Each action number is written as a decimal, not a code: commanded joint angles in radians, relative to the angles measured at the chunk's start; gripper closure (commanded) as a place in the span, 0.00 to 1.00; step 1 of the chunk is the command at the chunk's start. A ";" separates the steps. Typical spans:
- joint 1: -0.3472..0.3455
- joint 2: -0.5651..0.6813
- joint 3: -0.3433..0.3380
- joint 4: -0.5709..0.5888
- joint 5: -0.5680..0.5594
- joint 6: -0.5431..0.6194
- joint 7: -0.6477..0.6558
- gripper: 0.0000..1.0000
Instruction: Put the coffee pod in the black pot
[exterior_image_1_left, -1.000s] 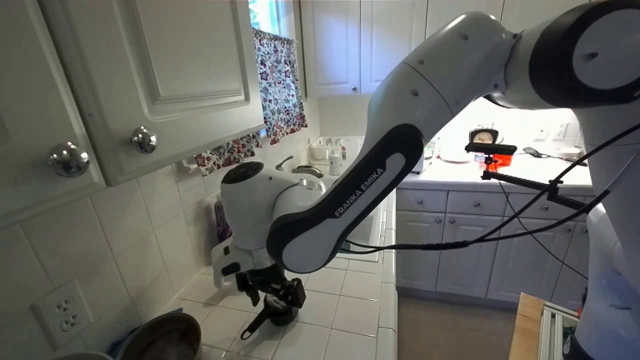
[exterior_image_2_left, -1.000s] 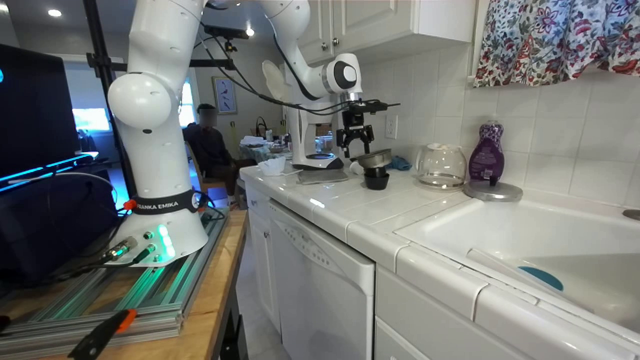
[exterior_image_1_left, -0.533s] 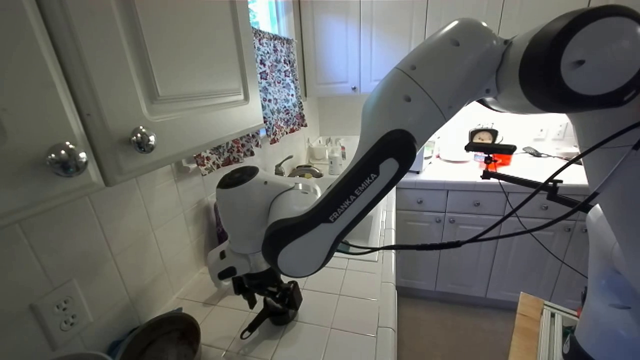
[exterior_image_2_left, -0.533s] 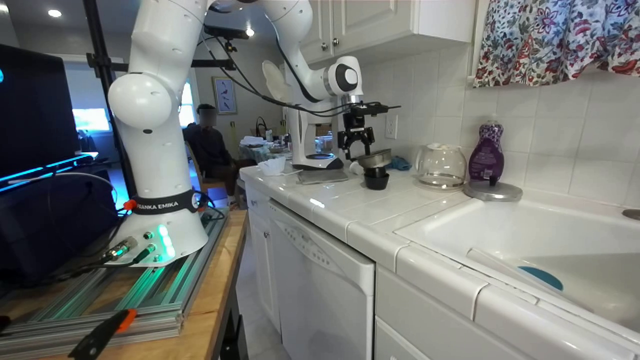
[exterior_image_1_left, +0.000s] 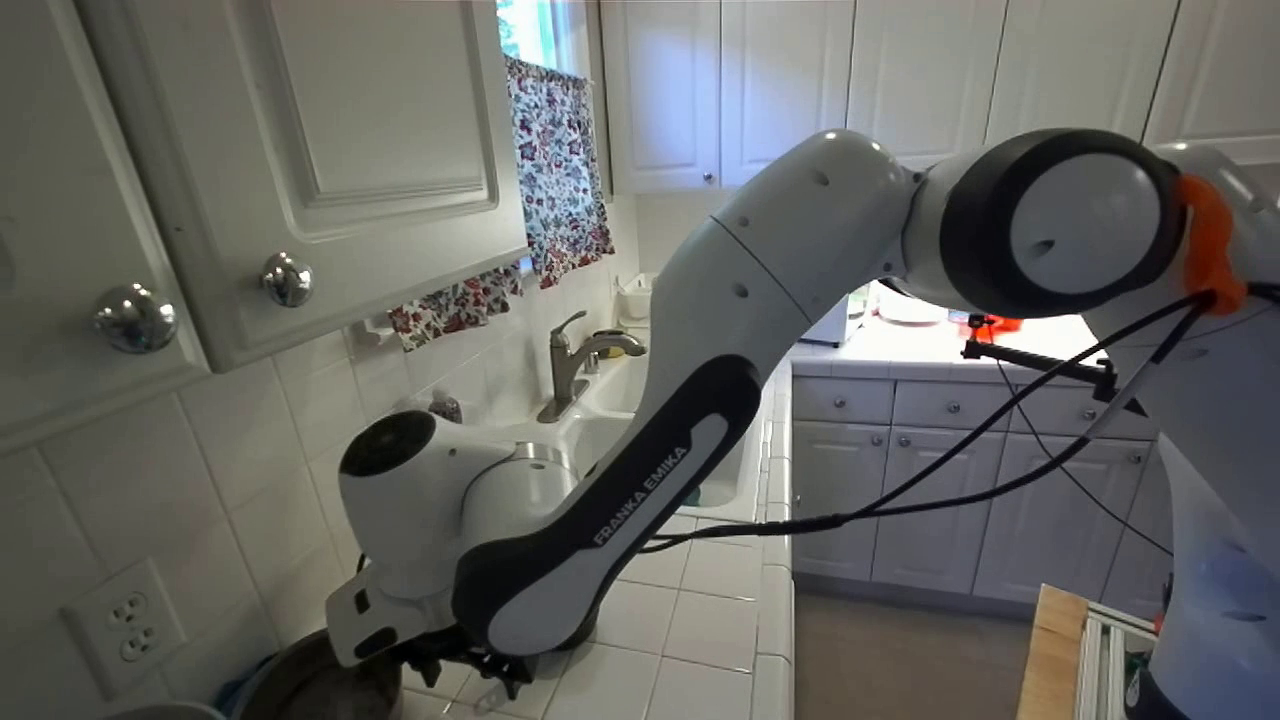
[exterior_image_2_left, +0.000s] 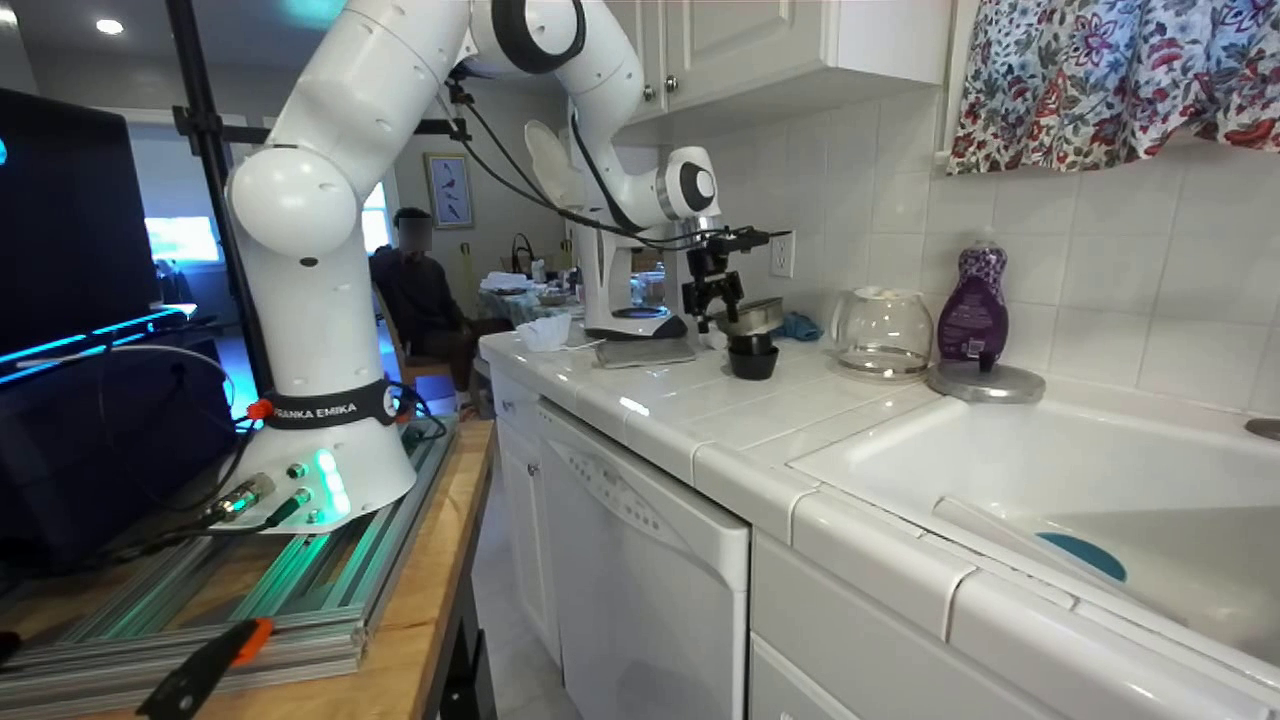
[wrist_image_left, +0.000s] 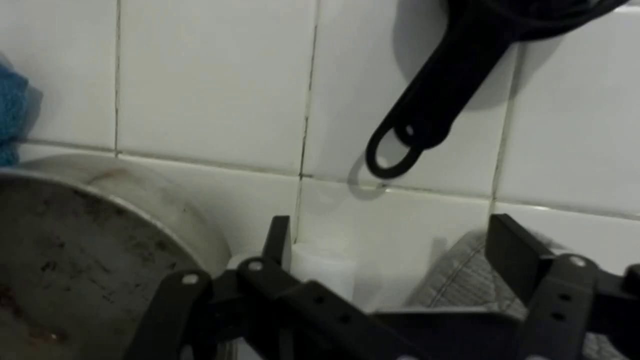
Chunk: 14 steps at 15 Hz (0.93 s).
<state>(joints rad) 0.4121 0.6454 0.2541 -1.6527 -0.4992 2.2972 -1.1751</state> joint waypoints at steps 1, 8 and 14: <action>0.074 0.095 -0.015 0.136 -0.048 -0.027 0.010 0.00; 0.112 0.164 -0.032 0.211 -0.047 -0.019 0.010 0.00; 0.102 0.175 -0.047 0.212 -0.039 -0.019 0.023 0.28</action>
<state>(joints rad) 0.5101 0.7766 0.2152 -1.4995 -0.5253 2.2948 -1.1631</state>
